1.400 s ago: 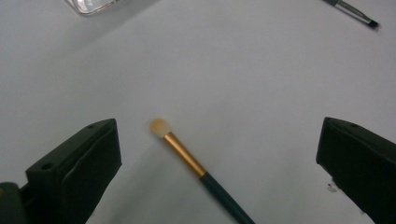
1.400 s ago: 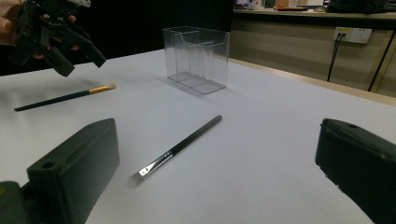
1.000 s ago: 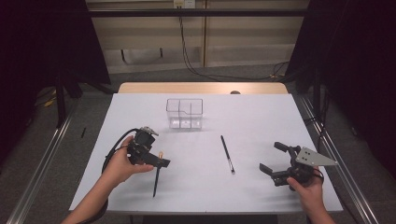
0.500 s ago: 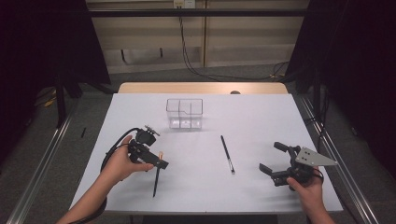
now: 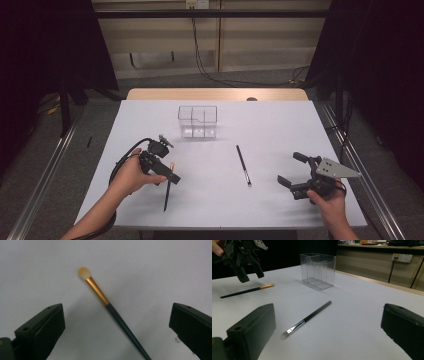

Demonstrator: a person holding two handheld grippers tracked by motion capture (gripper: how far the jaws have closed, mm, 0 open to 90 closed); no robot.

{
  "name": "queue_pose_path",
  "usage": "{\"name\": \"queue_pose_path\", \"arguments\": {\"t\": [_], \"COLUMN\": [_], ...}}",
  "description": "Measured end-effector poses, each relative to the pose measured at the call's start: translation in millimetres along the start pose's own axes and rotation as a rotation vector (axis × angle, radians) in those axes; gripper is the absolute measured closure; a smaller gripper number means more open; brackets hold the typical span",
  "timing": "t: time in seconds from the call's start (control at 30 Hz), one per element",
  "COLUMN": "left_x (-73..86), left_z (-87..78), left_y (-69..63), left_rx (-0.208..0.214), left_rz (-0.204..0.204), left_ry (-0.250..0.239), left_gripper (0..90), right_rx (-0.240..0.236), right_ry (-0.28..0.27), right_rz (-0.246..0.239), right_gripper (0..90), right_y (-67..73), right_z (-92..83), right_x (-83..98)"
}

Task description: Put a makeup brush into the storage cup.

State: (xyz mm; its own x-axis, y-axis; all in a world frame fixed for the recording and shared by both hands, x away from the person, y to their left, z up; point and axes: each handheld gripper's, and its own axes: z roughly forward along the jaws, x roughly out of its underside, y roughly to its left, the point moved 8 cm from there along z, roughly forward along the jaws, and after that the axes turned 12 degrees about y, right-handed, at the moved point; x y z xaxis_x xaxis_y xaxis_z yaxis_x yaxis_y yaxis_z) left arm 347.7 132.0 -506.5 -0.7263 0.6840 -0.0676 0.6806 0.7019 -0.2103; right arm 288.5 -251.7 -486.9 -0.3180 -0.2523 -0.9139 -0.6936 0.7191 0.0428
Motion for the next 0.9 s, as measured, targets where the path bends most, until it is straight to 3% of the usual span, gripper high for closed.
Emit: {"name": "queue_pose_path", "arguments": {"t": [0.5,0.77,0.9], "left_x": [0.1,-0.3,-0.8], "left_z": [3.8,3.9,4.0], "left_y": [-3.3,-5.5,-5.7], "left_rx": [-0.018,-0.004,-0.025], "left_rz": [0.001,-0.024,-0.015], "left_ry": [0.037,0.049,0.052], "left_gripper": [3.9,5.7,8.7], "right_rx": [0.003,0.004,0.004], "right_ry": [-0.004,-0.005,-0.004], "right_rz": [-0.003,-0.001,-0.006], "right_gripper": [0.0,0.0,0.0], "right_y": [-0.1,0.4,0.1], "right_z": [-1.4,-1.3,-2.0], "right_x": [-1.3,-1.5,-1.6]}}
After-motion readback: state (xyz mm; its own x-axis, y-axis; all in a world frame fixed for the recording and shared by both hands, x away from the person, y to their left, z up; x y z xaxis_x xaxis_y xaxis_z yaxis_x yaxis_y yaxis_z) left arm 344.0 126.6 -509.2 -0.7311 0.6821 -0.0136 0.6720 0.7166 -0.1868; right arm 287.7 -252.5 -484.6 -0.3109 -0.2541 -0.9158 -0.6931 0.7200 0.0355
